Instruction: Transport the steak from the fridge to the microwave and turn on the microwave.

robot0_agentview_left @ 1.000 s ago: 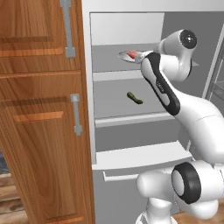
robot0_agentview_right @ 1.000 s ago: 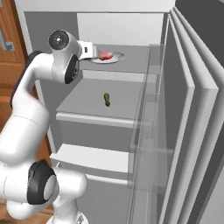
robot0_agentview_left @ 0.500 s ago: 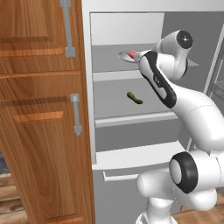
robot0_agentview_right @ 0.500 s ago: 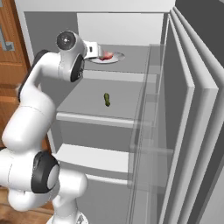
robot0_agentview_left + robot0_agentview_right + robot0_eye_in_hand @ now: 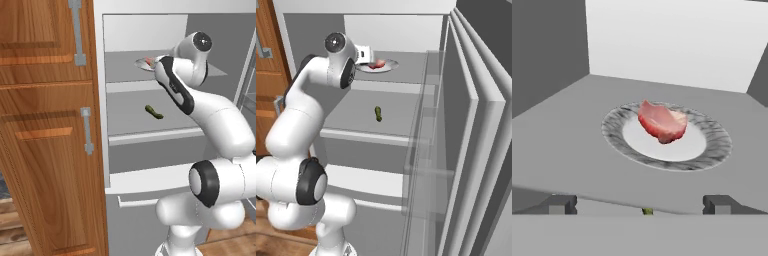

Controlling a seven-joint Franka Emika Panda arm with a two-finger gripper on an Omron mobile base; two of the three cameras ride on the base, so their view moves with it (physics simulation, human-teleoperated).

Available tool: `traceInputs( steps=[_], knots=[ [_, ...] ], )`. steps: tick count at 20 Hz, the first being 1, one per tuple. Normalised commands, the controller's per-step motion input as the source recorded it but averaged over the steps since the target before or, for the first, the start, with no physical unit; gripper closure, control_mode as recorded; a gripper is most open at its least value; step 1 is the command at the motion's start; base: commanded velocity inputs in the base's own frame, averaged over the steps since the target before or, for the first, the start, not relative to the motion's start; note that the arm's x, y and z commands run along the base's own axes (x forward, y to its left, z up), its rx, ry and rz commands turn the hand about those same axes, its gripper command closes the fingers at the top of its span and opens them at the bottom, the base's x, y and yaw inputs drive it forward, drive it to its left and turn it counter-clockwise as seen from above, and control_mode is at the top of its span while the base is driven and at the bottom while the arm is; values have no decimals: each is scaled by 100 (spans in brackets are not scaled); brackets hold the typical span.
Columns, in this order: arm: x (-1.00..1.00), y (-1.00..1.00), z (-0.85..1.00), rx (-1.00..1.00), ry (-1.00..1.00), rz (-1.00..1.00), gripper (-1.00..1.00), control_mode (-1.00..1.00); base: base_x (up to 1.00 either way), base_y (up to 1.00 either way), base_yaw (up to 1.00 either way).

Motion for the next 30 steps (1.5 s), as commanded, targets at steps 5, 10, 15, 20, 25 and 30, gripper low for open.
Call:
traceInputs(
  steps=[5, 10, 15, 20, 25, 30],
  knots=[
    [34, -1, 0, 0, 9, -1, -100, -100, 0, 0, 0],
    [33, -1, 0, 2, 7, 0, -100, -100, 0, 0, 0],
    [25, -5, -11, 3, 9, 0, -100, -100, 0, 0, 0],
    [16, -1, -17, 0, 0, 0, -100, -100, 0, 0, 0],
    [9, 0, -18, 0, -5, 0, -100, -100, 0, 0, 0],
    [13, 0, -10, 0, -6, 0, -100, -100, 0, 0, 0]
  ],
)
